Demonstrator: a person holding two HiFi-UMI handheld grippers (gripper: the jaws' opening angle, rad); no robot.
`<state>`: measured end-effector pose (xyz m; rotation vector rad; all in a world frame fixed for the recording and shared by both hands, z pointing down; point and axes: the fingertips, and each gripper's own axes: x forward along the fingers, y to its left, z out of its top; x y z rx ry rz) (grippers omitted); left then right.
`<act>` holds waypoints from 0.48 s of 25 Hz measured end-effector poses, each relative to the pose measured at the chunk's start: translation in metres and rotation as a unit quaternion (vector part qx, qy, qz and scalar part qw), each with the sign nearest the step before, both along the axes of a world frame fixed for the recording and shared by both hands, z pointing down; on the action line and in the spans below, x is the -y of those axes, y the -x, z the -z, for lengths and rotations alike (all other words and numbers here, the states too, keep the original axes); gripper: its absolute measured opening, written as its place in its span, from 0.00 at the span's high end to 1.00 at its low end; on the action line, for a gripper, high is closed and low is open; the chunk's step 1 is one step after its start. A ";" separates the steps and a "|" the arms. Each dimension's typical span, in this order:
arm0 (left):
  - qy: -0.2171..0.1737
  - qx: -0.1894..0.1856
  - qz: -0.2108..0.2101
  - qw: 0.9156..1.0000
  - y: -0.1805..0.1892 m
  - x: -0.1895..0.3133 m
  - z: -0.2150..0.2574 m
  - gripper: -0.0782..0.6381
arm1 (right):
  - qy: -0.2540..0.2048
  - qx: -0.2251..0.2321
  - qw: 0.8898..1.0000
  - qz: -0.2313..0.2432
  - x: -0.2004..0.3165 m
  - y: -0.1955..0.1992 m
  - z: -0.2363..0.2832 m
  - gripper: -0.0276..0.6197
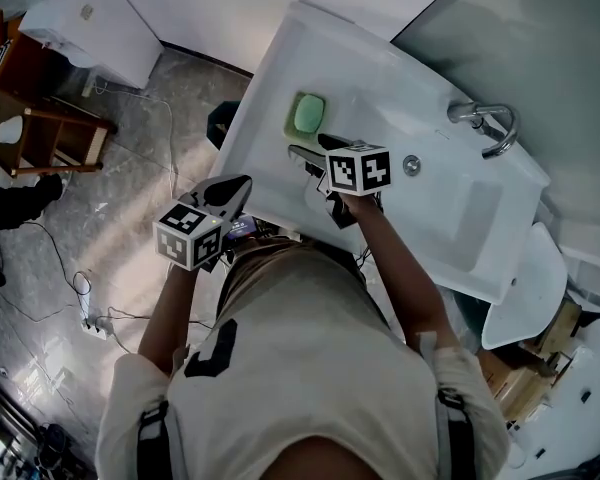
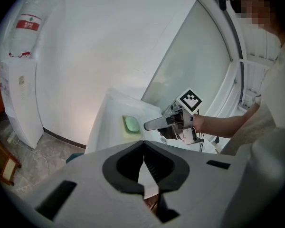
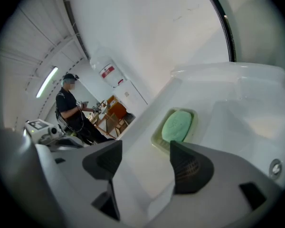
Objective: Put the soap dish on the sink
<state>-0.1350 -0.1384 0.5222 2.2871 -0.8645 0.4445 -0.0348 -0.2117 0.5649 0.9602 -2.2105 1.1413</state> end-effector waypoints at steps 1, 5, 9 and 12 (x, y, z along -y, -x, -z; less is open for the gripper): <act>-0.004 0.001 0.000 1.000 0.001 0.002 0.002 0.86 | 0.002 0.020 1.000 -0.005 -0.001 0.001 0.006 0.48; -0.010 -0.014 -0.008 1.000 -0.004 0.005 0.010 0.86 | 0.020 0.110 0.993 -0.045 -0.009 0.002 0.030 0.75; -0.011 -0.014 -0.022 1.000 -0.004 -0.001 0.012 0.86 | 0.005 0.156 0.987 -0.039 -0.024 0.011 0.054 0.94; -0.022 -0.032 -0.030 0.999 -0.005 -0.007 0.019 0.86 | -0.002 0.195 0.980 -0.035 -0.038 0.019 0.073 0.94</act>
